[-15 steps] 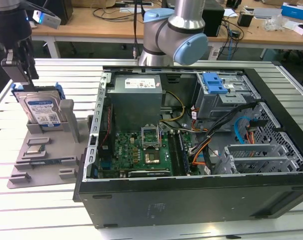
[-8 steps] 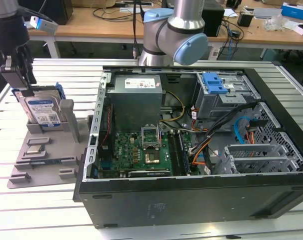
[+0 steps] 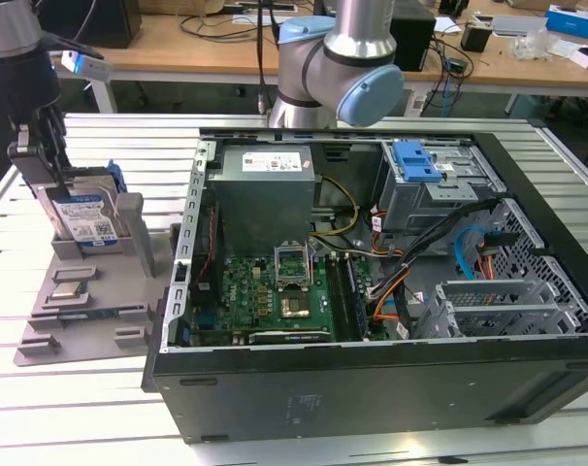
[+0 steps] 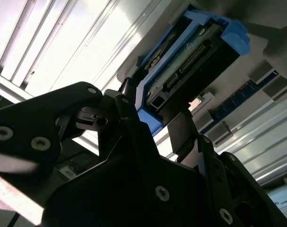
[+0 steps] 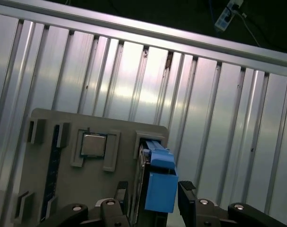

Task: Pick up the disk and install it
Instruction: 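Pick up the disk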

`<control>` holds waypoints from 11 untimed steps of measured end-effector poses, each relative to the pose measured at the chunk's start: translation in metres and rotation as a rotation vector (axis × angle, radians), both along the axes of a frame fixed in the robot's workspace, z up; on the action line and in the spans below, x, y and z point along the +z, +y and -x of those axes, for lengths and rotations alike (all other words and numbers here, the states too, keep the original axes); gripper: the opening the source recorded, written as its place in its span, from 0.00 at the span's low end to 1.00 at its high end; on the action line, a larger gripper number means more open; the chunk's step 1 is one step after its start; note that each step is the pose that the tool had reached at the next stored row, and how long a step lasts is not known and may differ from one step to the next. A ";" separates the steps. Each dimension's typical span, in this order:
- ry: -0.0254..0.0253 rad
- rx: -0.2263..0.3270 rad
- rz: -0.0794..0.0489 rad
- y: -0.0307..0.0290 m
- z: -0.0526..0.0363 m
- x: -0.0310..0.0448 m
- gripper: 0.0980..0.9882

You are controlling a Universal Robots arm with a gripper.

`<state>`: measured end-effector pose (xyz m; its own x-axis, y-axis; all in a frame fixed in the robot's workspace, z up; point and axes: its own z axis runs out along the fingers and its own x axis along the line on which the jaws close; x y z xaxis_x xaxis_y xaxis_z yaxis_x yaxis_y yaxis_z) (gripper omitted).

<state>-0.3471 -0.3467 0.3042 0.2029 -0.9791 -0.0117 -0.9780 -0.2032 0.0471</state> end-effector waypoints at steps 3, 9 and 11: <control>0.0001 -0.002 0.000 0.0000 0.0000 -0.0060 0.50; 0.0001 -0.002 0.000 0.0000 0.0000 -0.0065 0.50; 0.0001 -0.002 0.000 0.0000 0.0000 -0.0065 0.50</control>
